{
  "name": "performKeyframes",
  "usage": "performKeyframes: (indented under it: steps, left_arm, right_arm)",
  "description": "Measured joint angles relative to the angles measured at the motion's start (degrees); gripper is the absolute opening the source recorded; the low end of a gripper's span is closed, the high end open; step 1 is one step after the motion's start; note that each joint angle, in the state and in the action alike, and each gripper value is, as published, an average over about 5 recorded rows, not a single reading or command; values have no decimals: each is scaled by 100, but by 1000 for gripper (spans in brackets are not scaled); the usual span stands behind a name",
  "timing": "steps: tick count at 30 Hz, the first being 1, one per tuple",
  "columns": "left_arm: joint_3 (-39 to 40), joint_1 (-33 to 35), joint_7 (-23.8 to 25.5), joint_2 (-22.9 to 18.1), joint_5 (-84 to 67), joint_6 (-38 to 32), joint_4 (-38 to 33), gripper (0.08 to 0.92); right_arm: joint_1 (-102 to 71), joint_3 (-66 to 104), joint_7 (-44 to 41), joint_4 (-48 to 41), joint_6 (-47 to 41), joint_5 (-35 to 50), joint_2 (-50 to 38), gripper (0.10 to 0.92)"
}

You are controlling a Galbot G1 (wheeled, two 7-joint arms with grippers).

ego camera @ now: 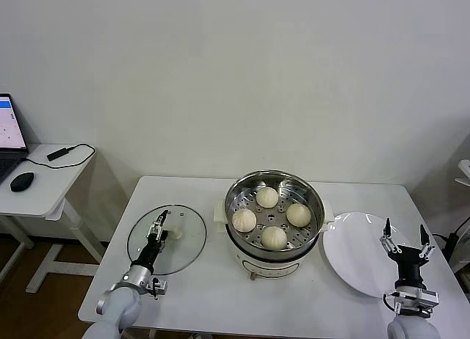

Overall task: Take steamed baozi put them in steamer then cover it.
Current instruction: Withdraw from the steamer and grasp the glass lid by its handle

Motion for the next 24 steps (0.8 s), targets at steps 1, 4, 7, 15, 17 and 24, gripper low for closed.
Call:
performKeyframes:
  steps: [1, 4, 7, 15, 17, 24]
  left_arm:
    - [5, -17, 5, -8, 3, 3, 15, 823]
    - [13, -68, 18, -26, 9, 9, 70, 809]
    - [7, -104, 25, -37, 8, 9, 136, 747]
    - [-28, -175, 23, -64, -55, 0, 335, 515]
    - [-23, -188, 23, -72, -86, -4, 380, 463]
    - [7, -223, 51, -86, -230, -34, 463, 257]
  right_arm:
    - [-2, 3, 0, 2, 0, -1, 3, 823]
    - [-6, 11, 1, 9, 1, -2, 6, 823]
    - [-8, 17, 5, 19, 1, -3, 3, 823]
    - [2, 16, 7, 46, 0, -8, 13, 823]
    - [2, 12, 6, 46, 1, -11, 24, 823]
    - [-10, 7, -5, 53, 18, -15, 42, 823]
